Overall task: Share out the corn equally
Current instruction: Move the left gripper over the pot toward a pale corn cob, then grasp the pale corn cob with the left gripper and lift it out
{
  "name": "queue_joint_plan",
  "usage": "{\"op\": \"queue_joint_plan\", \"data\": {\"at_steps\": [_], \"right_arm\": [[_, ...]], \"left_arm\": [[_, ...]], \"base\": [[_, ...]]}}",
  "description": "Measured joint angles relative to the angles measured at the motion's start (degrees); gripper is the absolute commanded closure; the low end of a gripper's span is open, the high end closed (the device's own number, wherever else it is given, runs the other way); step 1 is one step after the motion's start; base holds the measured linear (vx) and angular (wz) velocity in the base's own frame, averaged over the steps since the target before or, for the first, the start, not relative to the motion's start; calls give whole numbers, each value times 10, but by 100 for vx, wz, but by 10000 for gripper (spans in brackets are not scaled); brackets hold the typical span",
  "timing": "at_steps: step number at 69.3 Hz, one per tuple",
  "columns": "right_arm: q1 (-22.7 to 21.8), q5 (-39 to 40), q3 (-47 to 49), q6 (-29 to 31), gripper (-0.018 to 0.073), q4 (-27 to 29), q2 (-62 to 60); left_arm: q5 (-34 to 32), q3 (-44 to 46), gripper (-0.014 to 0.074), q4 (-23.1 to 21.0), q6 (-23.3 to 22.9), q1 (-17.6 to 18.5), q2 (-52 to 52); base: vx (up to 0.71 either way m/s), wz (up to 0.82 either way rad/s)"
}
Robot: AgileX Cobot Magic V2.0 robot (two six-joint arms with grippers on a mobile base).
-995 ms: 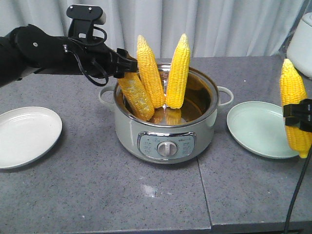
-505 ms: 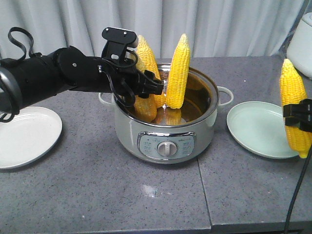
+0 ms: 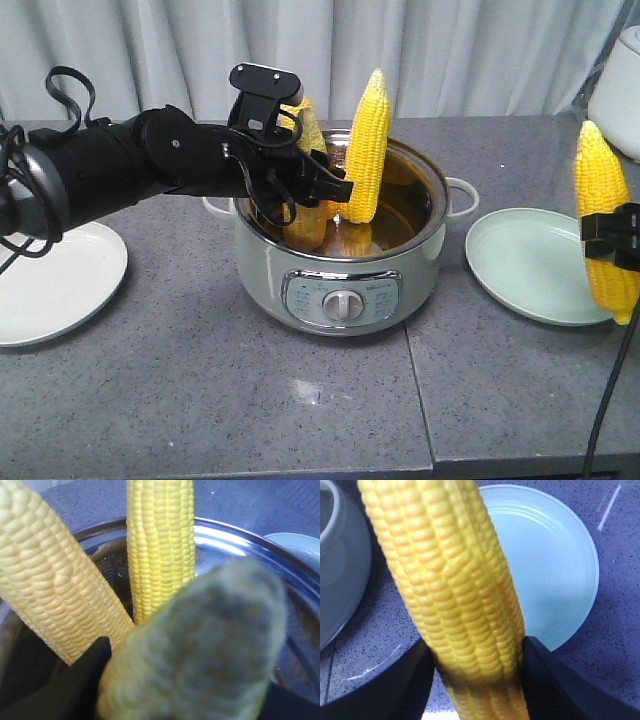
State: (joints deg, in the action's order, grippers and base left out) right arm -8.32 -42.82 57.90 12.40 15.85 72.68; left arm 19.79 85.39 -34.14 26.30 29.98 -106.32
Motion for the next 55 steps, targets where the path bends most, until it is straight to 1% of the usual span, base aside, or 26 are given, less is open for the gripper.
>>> {"op": "queue_joint_plan", "data": {"at_steps": [5,19,30,55], "right_arm": [[0,0,0,0,375,0,0],[0,0,0,0,375,0,0],[0,0,0,0,375,0,0],[0,0,0,0,375,0,0]], "left_arm": [[0,1,402,0,1,0,0],[0,1,489,0,2,0,0],[-1,1,499,-1,15,0,0],[3,0,499,-1,18,0,13]], "base": [[0,0],[0,0],[0,0],[0,0]]}}
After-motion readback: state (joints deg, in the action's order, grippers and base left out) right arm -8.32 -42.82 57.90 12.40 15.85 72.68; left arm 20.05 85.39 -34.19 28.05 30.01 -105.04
